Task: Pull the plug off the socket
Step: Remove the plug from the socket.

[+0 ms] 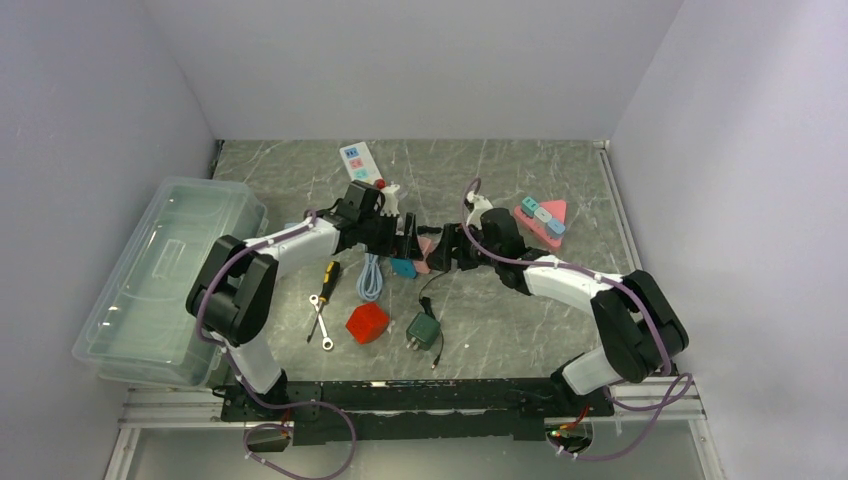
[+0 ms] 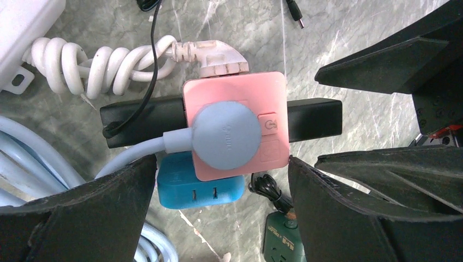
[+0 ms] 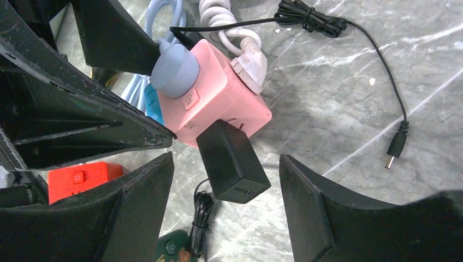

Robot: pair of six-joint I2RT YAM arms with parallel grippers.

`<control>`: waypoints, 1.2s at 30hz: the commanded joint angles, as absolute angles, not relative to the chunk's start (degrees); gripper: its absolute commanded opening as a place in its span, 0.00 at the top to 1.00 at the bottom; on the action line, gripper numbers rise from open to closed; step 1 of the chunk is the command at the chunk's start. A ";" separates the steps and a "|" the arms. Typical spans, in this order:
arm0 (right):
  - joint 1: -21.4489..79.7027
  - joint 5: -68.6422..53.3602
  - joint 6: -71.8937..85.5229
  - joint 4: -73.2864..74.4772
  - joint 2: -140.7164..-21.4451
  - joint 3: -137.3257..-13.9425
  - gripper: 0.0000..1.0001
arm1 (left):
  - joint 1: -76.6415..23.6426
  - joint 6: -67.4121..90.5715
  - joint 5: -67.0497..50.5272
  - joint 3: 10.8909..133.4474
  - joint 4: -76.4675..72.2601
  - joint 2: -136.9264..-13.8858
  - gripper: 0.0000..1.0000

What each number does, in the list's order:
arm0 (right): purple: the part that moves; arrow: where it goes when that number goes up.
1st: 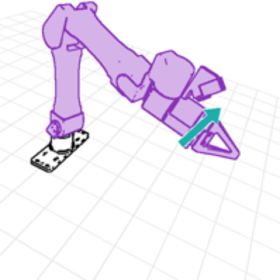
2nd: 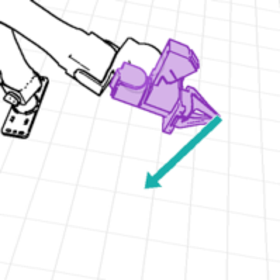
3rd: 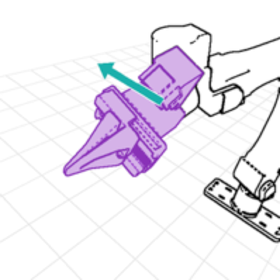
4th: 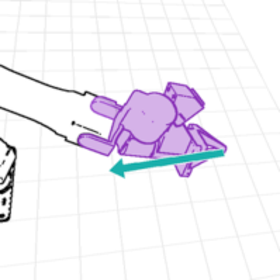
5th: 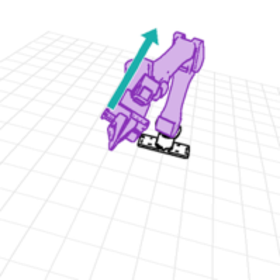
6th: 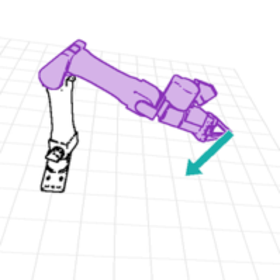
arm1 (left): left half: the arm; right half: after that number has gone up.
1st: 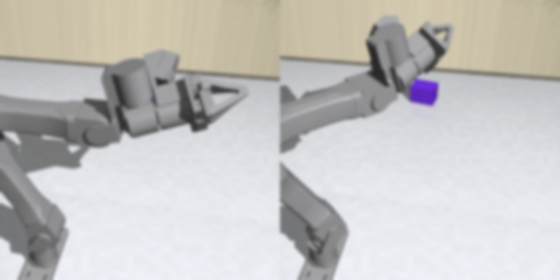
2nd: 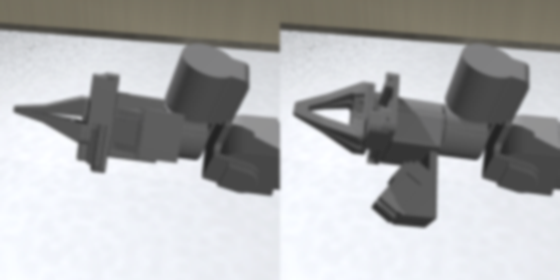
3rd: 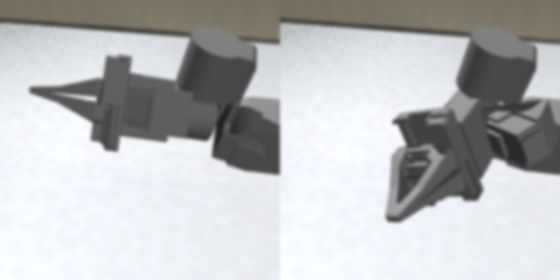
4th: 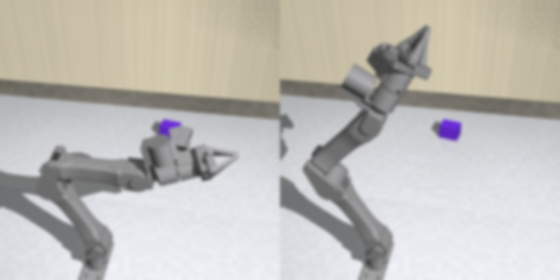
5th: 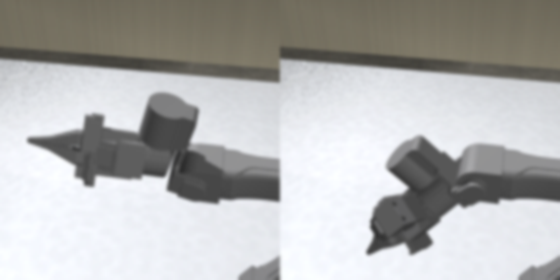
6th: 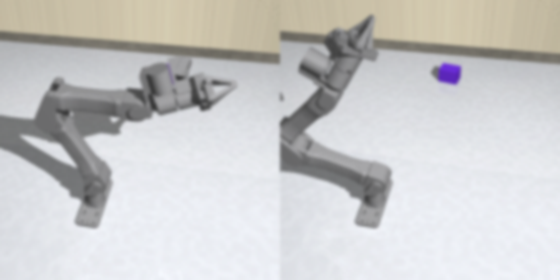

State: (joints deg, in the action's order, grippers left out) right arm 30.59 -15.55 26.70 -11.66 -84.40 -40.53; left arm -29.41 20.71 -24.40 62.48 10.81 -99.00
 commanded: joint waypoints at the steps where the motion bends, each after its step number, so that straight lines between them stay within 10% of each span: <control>1: 30.89 -16.01 16.72 -13.92 -83.45 -41.52 0.28 | -28.69 19.68 -25.53 64.31 7.95 -99.34 0.06; 19: 37.77 -10.59 9.06 -9.17 -88.06 -45.13 0.42 | -28.24 18.16 -26.29 65.97 10.02 -101.05 0.06; 28: 41.83 -5.85 7.91 -8.10 -86.86 -46.21 0.87 | -28.21 17.90 -30.33 66.35 9.07 -102.35 0.06; 36: 43.15 -5.25 7.82 -7.17 -86.27 -47.03 1.00 | -28.90 13.57 -31.93 68.04 11.22 -104.18 0.03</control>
State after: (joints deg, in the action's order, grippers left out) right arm 42.04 -4.82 7.66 -6.94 -88.18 -44.56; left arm -27.64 16.86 -28.34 65.30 10.55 -102.30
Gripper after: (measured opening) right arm 0.331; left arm 0.968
